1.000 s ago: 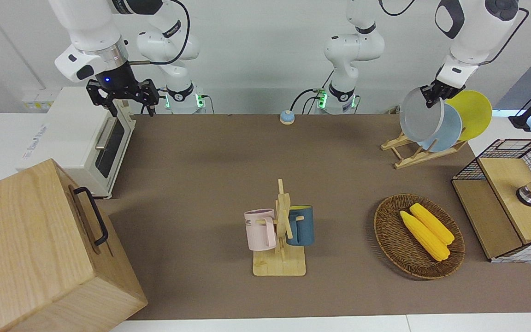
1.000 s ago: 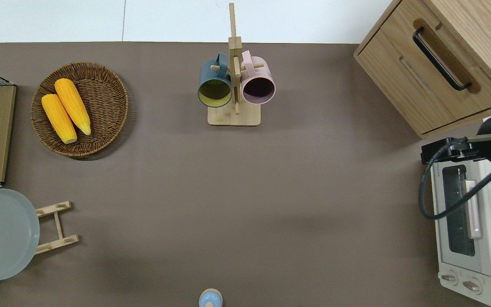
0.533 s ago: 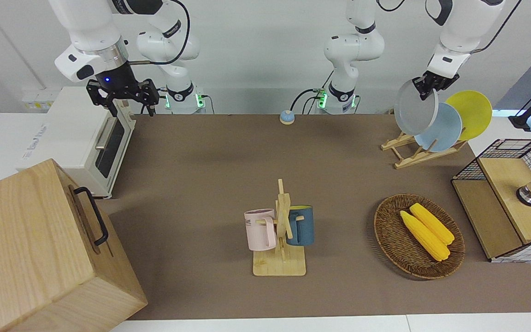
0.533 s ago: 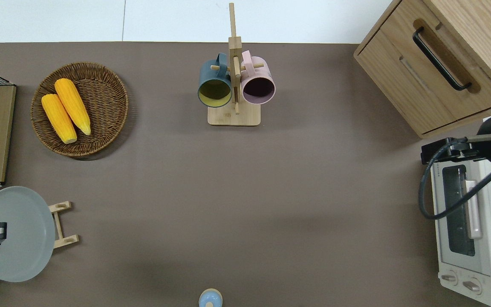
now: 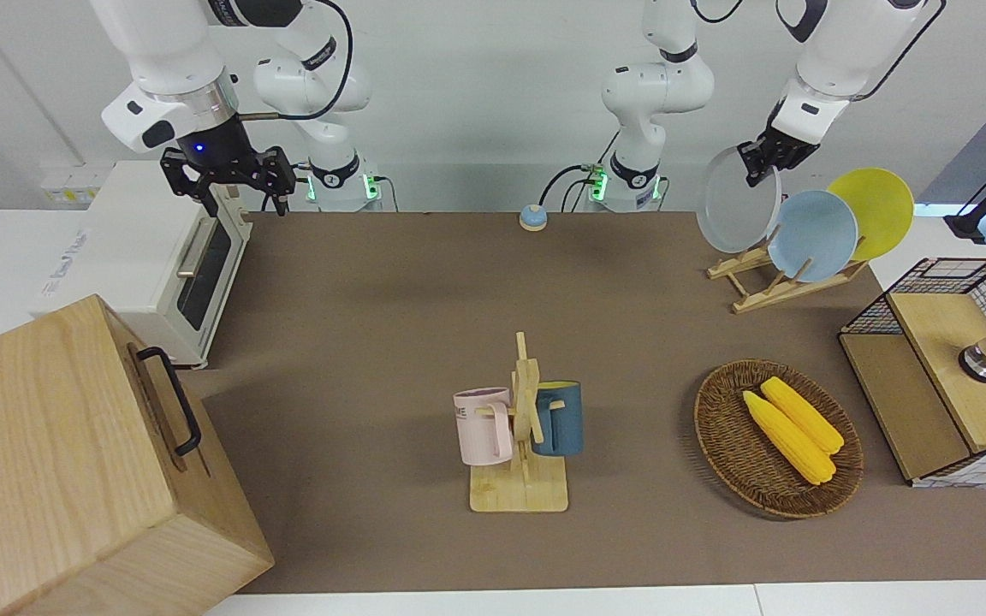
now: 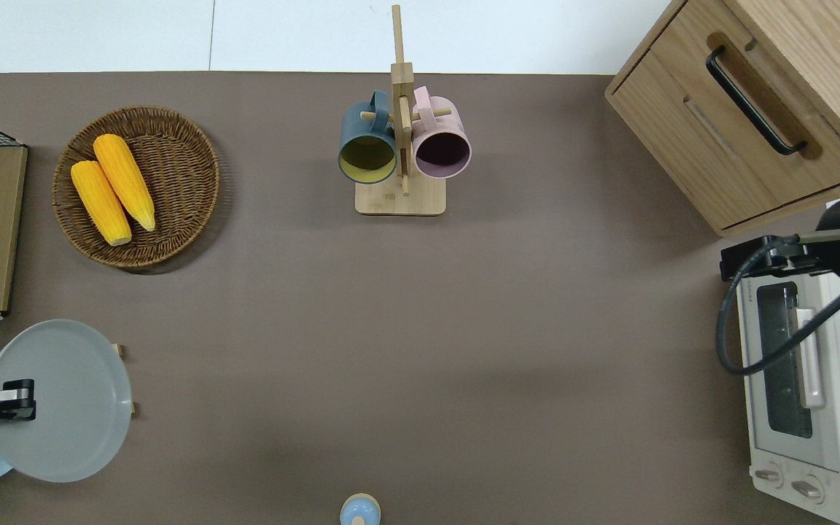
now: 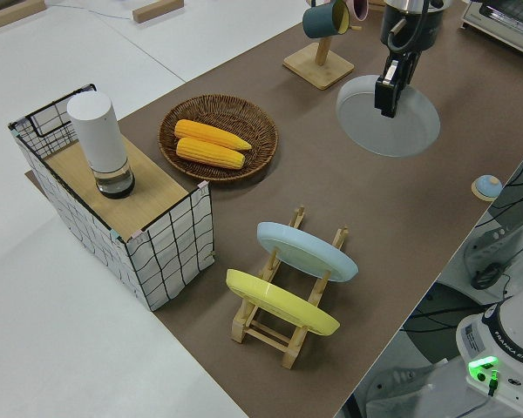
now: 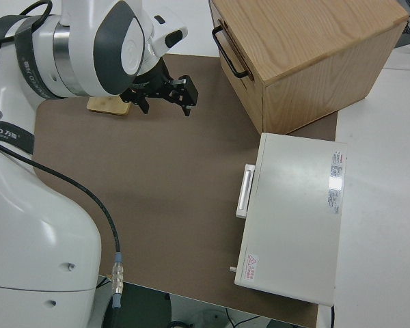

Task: Pick gray plate from low plate rack and place it on table with left arm
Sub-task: 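Pull the gray plate out of the rack and carry it farther from the robot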

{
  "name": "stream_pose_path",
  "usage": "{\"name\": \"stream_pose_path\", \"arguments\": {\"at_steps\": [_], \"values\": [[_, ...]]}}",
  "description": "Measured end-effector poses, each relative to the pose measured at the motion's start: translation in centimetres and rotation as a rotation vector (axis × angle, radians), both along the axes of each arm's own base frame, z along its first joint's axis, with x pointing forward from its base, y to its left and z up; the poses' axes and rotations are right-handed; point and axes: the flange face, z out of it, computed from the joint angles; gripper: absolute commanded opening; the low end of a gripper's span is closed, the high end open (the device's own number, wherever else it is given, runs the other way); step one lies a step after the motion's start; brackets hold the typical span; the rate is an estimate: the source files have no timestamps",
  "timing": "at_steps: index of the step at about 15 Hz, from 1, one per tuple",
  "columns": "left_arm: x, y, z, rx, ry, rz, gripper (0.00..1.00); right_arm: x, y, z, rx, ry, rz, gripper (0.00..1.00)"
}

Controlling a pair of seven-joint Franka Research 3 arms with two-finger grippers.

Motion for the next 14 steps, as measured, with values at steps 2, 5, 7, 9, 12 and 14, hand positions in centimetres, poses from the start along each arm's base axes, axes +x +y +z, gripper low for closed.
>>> {"name": "stream_pose_path", "arguments": {"at_steps": [2, 5, 7, 9, 12, 14], "values": [[0.3, 0.1, -0.8, -0.062, 0.013, 0.01, 0.0, 0.0, 0.0, 0.0, 0.0, 0.0, 0.0, 0.983], [1.0, -0.2, -2.7, -0.121, 0.04, -0.006, 0.0, 0.0, 0.0, 0.0, 0.0, 0.0, 0.0, 0.983], [1.3, -0.4, -4.4, -0.155, 0.045, -0.021, 0.0, 0.0, 0.0, 0.0, 0.0, 0.0, 0.0, 0.983], [1.4, -0.3, -6.4, -0.201, 0.039, -0.028, 0.0, 0.0, 0.0, 0.0, 0.0, 0.0, 0.0, 0.983], [1.3, 0.4, -8.7, -0.259, 0.019, -0.034, 0.0, 0.0, 0.0, 0.0, 0.0, 0.0, 0.0, 0.983], [1.0, 1.3, -10.3, -0.306, 0.002, -0.046, 0.0, 0.0, 0.0, 0.0, 0.0, 0.0, 0.0, 0.983]]}}
